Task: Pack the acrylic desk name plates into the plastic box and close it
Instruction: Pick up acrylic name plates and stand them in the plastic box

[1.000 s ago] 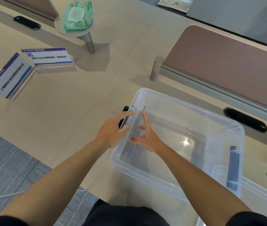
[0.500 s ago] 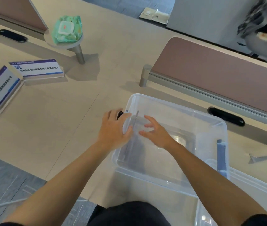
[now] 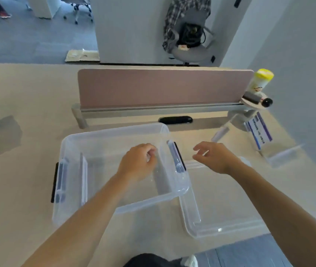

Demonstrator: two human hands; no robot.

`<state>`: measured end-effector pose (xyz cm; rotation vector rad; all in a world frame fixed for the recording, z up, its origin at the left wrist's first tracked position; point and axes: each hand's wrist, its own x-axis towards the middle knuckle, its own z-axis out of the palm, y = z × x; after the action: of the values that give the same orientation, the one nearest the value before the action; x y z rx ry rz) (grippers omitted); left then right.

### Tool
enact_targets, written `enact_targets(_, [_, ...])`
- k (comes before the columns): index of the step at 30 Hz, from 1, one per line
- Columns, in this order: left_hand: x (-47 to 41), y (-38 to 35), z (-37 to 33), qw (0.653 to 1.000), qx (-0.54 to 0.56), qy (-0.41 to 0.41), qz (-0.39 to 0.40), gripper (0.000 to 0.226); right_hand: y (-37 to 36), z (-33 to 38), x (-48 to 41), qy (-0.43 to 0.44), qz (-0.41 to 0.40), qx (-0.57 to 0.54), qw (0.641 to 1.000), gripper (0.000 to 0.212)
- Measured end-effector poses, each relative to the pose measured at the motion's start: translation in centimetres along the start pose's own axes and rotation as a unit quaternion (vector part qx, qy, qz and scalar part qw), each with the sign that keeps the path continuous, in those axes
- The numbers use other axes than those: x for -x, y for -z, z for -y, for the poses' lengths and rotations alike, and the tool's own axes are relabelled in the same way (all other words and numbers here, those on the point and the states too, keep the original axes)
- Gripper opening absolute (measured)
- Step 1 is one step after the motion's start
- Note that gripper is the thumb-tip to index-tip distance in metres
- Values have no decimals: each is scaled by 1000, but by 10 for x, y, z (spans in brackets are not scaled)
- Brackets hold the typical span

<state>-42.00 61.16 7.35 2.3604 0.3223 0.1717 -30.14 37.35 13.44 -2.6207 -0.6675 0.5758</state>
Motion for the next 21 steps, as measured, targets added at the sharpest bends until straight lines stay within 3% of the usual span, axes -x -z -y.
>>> enact_targets(9, [-31, -104, -145, 997, -17, -10, 79, 21, 82, -172, 75, -45, -47, 1, 998, 35])
enact_targets(21, [-97, -215, -240, 985, 38, -82, 150, 24, 152, -281, 100, -178, -94, 49, 978, 35])
